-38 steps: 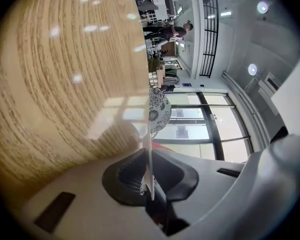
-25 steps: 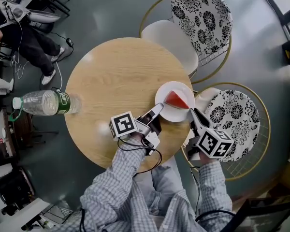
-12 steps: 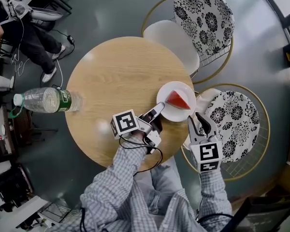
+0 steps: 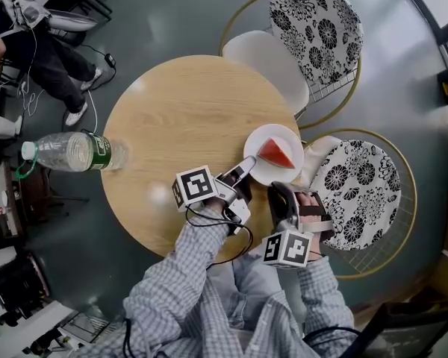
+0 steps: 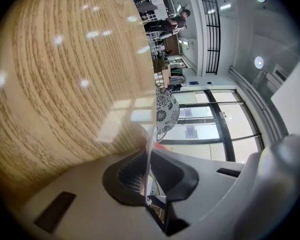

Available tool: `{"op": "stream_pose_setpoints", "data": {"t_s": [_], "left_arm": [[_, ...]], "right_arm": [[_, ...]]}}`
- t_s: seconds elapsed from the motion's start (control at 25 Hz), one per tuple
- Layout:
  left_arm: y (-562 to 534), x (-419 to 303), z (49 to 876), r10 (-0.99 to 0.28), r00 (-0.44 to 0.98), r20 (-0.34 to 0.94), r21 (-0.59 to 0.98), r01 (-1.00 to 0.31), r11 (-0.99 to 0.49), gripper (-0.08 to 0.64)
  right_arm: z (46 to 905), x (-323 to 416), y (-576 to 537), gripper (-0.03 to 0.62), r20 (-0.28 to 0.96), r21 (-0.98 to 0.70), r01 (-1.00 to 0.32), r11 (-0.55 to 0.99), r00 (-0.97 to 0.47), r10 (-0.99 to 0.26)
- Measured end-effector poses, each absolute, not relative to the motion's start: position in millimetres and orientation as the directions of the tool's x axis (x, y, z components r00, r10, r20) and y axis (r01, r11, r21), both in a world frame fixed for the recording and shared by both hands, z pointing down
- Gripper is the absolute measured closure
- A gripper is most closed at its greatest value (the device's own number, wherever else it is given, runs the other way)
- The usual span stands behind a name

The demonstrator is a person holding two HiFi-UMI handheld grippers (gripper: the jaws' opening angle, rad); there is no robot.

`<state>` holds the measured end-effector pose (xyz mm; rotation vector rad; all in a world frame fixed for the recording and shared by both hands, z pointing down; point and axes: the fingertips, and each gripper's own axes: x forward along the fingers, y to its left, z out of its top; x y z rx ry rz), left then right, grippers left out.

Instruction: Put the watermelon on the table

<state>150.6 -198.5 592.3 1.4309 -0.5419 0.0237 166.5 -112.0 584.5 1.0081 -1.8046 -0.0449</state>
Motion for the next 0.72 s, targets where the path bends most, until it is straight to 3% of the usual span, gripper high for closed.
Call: {"op": "stream_pose_setpoints", "data": {"t_s": [0.04, 0.4, 0.48, 0.72], "left_arm": [[-199, 151, 592, -0.301, 0.879, 0.370, 0.928, -0.336, 0.160, 0.528], [-201, 157, 578, -0.287, 0.898, 0.333, 0.943, -0.322, 0.086, 0.517], [-202, 158, 575, -0.282, 0.907, 0.314, 0.949, -0.304, 0.079, 0.432], [-199, 158, 574, -0.257, 0.912, 0.321, 0.947, -0.311, 0.082, 0.342]], "right_arm": [[585, 167, -113, 0.545, 0.756, 0.460, -0.603, 0.652, -0.119, -0.644], [584, 168, -114, 0.549, 0.766, 0.447, -0.624, 0.642, -0.104, -0.634], [584, 168, -114, 0.549, 0.771, 0.439, -0.630, 0.640, -0.102, -0.628], [587, 167, -114, 0.549, 0.789, 0.420, -0.649, 0.634, -0.084, -0.609]]}}
